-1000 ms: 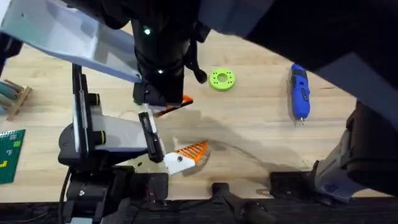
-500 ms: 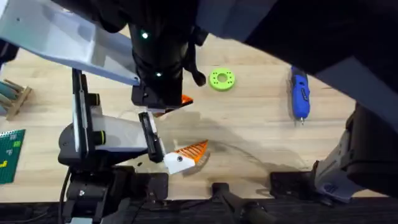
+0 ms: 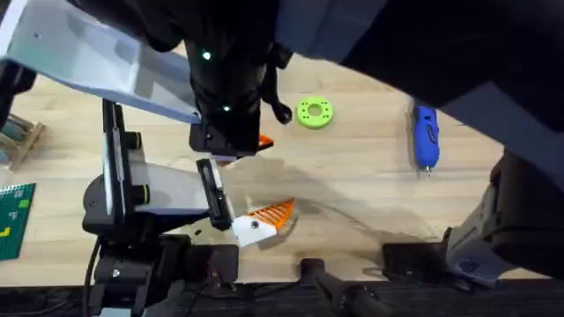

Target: Pick up the gripper from the table and insert it into the empty holder that is missing its gripper. Then pick up a screw, insert it into the mounting hole, and use the screwdriver to tighten it. Finally, clean up the table by picking up the vegetable and placing it into the bucket.

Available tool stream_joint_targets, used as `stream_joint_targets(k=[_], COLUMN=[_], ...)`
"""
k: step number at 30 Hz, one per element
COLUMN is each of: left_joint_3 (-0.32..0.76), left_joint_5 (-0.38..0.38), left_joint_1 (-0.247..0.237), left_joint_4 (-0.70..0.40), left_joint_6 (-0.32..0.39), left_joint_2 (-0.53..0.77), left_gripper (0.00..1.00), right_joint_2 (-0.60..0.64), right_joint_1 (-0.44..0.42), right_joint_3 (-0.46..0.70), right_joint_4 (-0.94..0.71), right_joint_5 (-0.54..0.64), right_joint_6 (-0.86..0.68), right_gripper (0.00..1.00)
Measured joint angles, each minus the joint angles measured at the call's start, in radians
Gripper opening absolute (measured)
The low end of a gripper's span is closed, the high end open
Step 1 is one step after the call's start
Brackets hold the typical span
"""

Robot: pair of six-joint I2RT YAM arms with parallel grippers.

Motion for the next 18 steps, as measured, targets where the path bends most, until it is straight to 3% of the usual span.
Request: stream_joint_targets(k=[18], left_joint_3=[0.000], left_joint_5=[0.000], left_joint_1=[0.000], left_joint_4=[0.000], left_joint_6=[0.000], left_joint_2=[0.000], left_gripper=[0.982], right_joint_2=[0.000], right_joint_1=[0.000], right_joint_3=[-0.004], right_joint_4=[0.017], right_joint_5=[0.000], right_joint_6=[0.000], right_gripper=[0.005])
